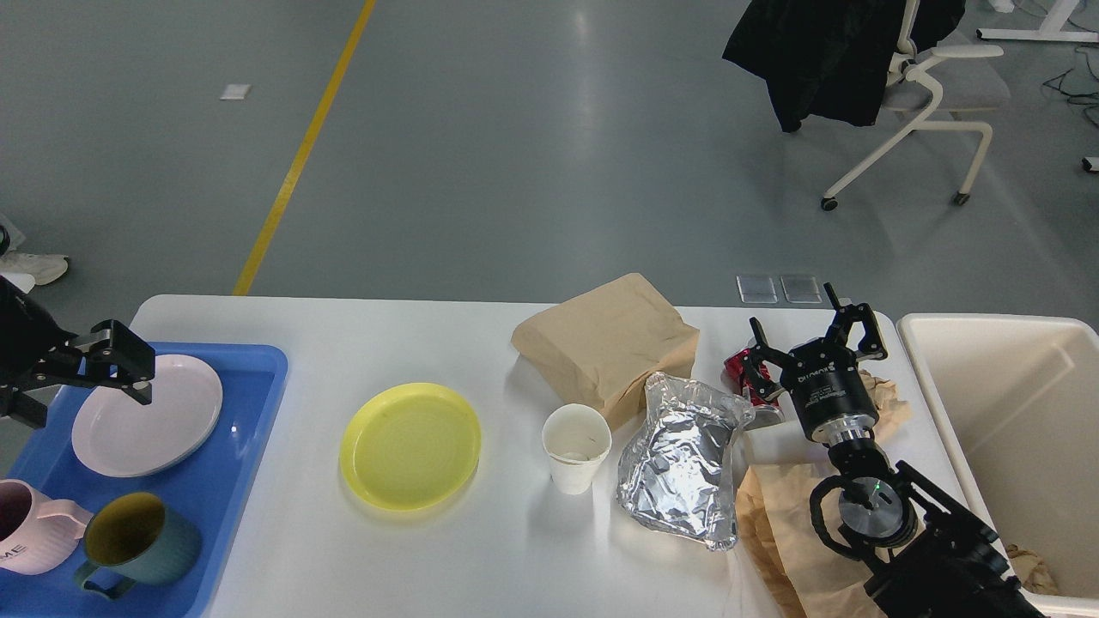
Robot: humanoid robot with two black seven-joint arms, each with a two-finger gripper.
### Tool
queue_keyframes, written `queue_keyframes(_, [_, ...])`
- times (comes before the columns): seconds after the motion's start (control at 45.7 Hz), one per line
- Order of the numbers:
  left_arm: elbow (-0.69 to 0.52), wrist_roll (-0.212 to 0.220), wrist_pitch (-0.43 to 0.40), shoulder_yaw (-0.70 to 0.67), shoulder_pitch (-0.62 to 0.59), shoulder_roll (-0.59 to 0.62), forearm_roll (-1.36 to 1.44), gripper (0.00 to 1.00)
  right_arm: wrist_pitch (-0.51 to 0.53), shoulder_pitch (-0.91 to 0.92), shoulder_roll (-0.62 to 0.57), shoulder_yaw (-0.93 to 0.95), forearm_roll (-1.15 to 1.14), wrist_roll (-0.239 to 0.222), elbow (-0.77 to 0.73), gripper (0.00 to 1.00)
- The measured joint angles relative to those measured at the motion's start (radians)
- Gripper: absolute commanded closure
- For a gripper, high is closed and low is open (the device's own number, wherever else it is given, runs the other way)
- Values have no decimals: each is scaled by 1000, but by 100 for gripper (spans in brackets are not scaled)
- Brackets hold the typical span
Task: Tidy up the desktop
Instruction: 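Reach the left gripper to the yellow plate edge and grasp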
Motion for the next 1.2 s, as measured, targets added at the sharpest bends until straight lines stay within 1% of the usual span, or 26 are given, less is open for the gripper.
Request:
queue_keyframes(0.131, [-116,-10,-2,21,-140,-178,-122,8,0,0,0,0,0,0,0,0])
queue_keyframes(0.241, [-195,-13,-8,-25,-250,-289,-225,8,0,0,0,0,0,0,0,0])
queue_keyframes(0.285, [-211,-14,-14,-36,-275,-306,-246,8,0,0,0,0,0,0,0,0])
queue_keyframes(0.35, [-225,-21,-43,-52,-326,-344,-288,8,0,0,0,0,0,0,0,0])
queue_keyframes(0.525, [-232,-69,-140,-54,-431,-394,-342,8,0,0,0,0,0,0,0,0])
queue_keyframes(0.744, [-232,-77,-219,-44,-441,-404,-374,7,0,0,0,0,0,0,0,0])
queue_keyframes(0.876, [-219,-74,-222,-44,-400,-400,-370,6,0,0,0,0,0,-1,0,0])
queue_keyframes(0.963, [-209,-73,-203,-37,-312,-391,-363,6,0,0,0,0,0,-1,0,0])
queue_keyframes(1.051, [-162,-79,-131,-33,-178,-370,-360,6,0,0,0,0,0,-1,0,0])
queue_keyframes(1.204, [-43,-80,43,-97,133,-344,-375,6,0,0,0,0,0,-1,1,0])
